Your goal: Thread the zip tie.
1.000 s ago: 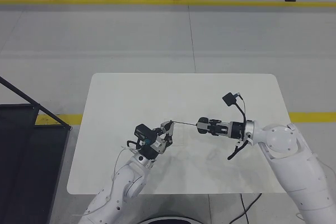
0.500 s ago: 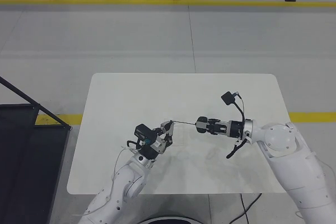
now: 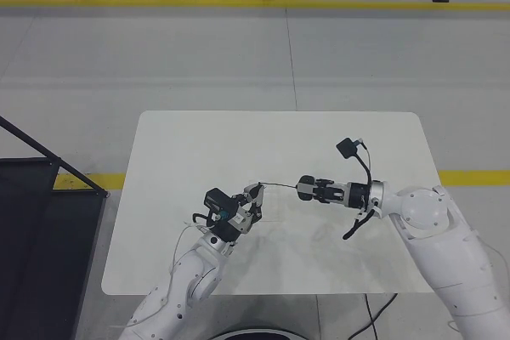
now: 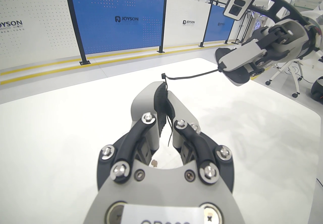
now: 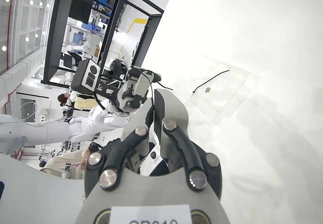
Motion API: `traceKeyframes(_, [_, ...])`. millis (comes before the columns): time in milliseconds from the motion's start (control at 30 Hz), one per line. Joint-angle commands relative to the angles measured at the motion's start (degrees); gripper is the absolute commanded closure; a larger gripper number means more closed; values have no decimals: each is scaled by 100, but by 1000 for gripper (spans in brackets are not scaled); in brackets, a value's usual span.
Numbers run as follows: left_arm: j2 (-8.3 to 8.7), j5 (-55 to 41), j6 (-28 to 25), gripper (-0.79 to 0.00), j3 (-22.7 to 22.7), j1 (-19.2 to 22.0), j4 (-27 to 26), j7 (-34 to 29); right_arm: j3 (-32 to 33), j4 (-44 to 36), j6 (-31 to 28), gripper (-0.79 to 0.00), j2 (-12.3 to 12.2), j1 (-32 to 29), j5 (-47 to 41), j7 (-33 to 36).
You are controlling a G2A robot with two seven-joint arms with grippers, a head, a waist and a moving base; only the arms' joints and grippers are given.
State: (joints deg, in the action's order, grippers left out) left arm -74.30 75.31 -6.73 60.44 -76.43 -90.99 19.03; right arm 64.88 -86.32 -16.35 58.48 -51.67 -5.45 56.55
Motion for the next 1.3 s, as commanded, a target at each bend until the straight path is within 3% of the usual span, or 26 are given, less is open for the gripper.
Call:
traceKeyframes(0, [0, 0, 0, 0, 0, 0, 0, 0, 0, 5, 2, 0, 1, 3, -10, -6])
traceKeyframes(1267, [0, 0, 0, 0, 0, 0, 0, 0, 82, 39, 14, 0, -13, -18, 72, -16])
